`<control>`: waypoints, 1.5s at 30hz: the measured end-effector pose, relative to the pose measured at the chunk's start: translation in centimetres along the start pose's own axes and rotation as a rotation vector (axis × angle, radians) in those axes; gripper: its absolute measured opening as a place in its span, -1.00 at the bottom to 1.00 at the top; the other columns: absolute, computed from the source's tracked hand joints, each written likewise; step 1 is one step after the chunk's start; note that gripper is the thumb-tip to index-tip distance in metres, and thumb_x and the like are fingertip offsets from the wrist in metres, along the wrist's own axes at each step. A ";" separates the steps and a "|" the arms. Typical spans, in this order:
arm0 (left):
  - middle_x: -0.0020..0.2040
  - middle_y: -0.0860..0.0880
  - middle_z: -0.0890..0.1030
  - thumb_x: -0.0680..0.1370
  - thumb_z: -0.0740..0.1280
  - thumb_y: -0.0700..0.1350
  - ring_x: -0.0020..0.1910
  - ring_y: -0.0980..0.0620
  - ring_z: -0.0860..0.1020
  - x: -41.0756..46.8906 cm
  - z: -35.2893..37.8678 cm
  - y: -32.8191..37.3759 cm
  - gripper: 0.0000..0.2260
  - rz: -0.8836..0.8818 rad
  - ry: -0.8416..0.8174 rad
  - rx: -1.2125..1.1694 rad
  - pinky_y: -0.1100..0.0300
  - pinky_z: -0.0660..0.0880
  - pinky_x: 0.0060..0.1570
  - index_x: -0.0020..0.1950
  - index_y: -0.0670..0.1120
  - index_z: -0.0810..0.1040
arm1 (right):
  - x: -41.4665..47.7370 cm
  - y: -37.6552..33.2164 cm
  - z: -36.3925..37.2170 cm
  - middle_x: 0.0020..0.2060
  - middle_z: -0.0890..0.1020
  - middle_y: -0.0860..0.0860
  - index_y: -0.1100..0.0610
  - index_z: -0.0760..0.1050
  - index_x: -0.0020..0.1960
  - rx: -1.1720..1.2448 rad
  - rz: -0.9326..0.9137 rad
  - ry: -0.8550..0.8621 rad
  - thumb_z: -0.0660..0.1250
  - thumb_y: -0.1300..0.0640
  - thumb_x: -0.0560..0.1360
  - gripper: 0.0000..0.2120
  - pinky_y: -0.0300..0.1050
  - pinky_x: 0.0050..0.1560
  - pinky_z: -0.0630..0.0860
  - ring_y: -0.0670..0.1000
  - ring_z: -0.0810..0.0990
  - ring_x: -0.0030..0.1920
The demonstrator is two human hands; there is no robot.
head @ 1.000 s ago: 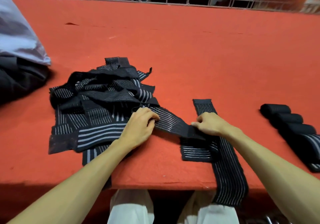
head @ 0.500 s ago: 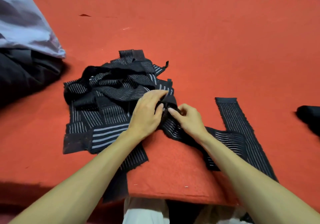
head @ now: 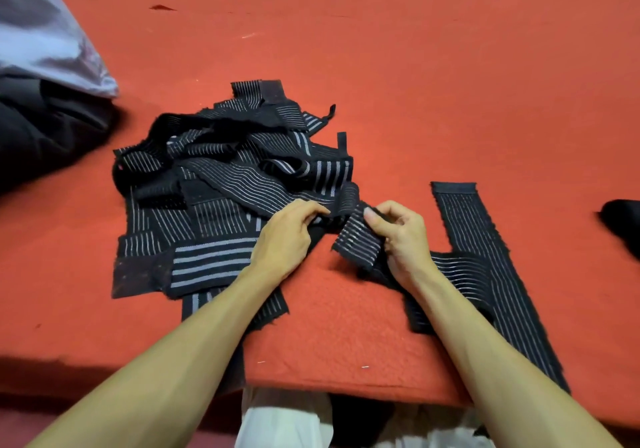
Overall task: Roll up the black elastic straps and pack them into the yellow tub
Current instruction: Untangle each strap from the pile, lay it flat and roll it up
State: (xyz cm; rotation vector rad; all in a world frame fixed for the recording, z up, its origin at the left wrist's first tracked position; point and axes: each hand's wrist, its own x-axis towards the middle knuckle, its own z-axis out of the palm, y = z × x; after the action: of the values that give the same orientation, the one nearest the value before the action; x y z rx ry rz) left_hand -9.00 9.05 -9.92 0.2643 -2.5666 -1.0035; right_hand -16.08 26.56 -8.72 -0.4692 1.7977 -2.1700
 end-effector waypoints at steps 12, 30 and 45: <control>0.12 0.04 0.53 0.61 0.11 0.04 0.17 0.09 0.46 -1.7 -0.8 3.2 -0.66 0.195 0.165 0.032 0.17 0.23 0.31 0.19 -0.03 0.60 | -1.3 -2.6 -0.5 -0.23 0.68 0.03 0.17 0.61 -0.13 0.126 0.064 0.035 0.40 0.29 0.46 -0.94 -0.18 -0.19 0.53 -0.03 0.62 -0.22; -0.20 0.01 0.58 0.42 0.51 -0.22 -0.23 0.19 0.52 -4.4 -2.3 16.5 -0.85 0.493 0.258 -0.219 0.47 0.37 -0.19 -0.03 -0.12 0.69 | -6.0 -13.9 -4.0 -0.31 0.59 0.13 0.19 0.52 -0.20 -0.250 -0.077 0.040 0.32 0.17 0.55 -0.83 -0.21 -0.47 0.35 0.00 0.47 -0.41; 0.25 0.06 0.57 0.27 0.33 -0.39 0.34 0.12 0.44 -3.4 -3.7 21.4 -0.46 0.184 -0.632 -0.803 0.15 0.31 0.34 0.21 -0.04 0.51 | -11.0 -24.7 -5.6 -0.47 0.47 -0.06 0.18 0.37 -0.19 -0.169 -0.111 -0.304 0.08 0.37 0.50 -0.82 -0.32 -0.49 0.38 -0.15 0.42 -0.50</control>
State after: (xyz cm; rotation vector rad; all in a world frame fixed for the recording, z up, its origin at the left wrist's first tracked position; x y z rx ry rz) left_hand -5.22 23.36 6.28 -0.5740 -2.3274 -2.1724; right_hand -8.77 40.64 13.88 -0.9041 1.8247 -1.8956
